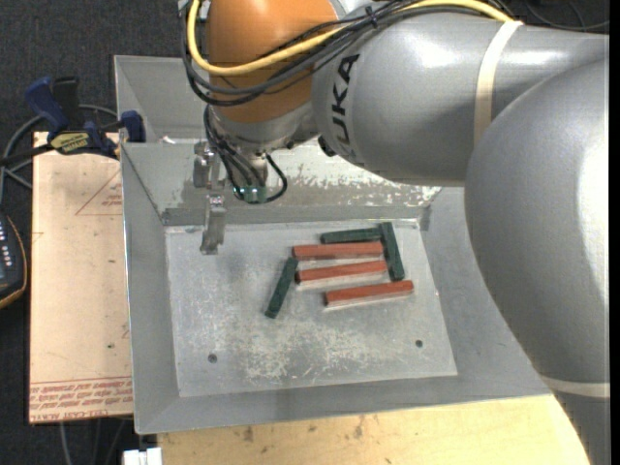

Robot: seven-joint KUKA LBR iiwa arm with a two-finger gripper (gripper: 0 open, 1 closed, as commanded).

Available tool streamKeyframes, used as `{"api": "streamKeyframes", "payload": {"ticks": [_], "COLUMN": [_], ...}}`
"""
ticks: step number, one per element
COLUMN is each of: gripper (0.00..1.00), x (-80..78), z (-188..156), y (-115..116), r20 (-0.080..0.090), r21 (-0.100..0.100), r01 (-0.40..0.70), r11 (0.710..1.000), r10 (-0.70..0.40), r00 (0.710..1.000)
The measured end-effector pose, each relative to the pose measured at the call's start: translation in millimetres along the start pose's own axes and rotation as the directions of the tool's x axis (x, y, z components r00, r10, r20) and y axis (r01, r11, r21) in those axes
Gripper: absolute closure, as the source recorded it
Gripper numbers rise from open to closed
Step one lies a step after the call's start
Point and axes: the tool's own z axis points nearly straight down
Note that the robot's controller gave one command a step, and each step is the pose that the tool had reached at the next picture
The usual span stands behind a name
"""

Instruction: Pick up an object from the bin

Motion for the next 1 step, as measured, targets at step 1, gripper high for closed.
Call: {"api": "streamKeyframes", "payload": {"ticks": [1], "gripper": [0.00], "x": [-7.2], "z": [96.2], "y": [-66.6], "r20": [0.000], "r21": [0.003], "r01": [-0.033], "r11": [0.999], "r10": [0.033], "r00": [0.999]}}
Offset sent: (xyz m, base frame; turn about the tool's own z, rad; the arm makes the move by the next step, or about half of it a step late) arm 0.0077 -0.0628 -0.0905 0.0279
